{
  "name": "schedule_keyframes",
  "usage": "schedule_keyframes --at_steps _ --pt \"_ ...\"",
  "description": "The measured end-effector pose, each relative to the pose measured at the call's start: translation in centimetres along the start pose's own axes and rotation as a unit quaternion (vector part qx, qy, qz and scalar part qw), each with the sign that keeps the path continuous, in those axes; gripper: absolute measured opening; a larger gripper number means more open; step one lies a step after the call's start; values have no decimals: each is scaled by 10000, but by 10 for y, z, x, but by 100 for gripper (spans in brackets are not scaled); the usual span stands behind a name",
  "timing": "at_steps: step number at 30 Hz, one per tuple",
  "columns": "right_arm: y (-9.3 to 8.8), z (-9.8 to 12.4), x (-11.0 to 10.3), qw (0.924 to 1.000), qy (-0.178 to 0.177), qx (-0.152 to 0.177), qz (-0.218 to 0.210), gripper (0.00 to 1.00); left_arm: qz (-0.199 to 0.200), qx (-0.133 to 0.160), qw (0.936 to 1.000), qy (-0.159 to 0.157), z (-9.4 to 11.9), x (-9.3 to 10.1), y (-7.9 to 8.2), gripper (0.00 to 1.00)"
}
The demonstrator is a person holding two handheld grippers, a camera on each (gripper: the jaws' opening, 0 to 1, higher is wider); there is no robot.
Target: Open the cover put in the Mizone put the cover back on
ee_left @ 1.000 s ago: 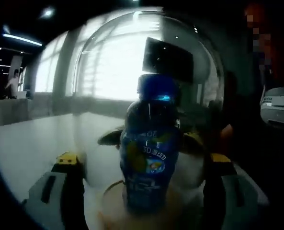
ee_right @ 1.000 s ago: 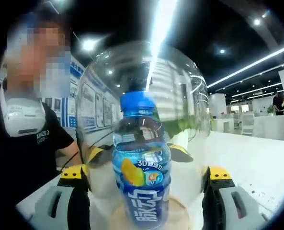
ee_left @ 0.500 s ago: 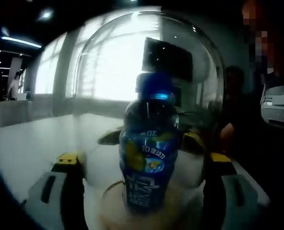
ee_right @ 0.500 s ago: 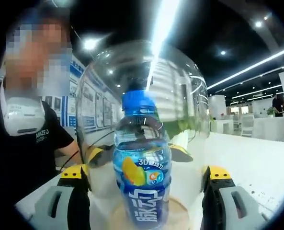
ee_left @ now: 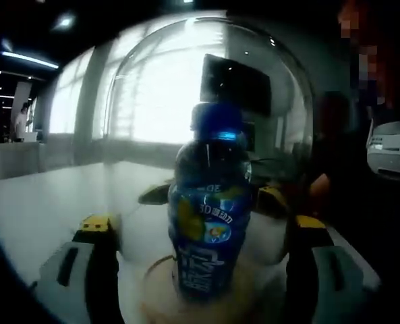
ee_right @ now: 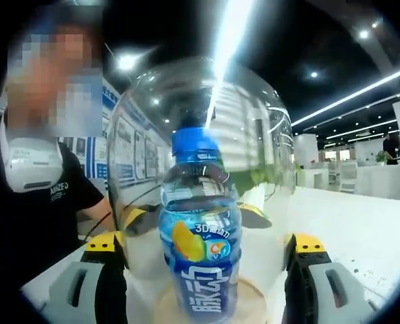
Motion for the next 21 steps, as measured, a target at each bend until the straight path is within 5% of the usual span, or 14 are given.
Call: schedule_keyframes --at_steps 21 --pt "1 1 1 10000 -23 -8 15 90 -51 47 10000 -26 1 0 0 86"
Point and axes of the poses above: the point that each gripper's makers call its tool centre point, and the gripper's own axes: z roughly backward along the fingers, x roughly to its right, y roughly out of its top, the point moved 2 cm from there along z, roughly backward along the fingers, and after that the axes turned 1 degree about -x, right-handed, at the moved point
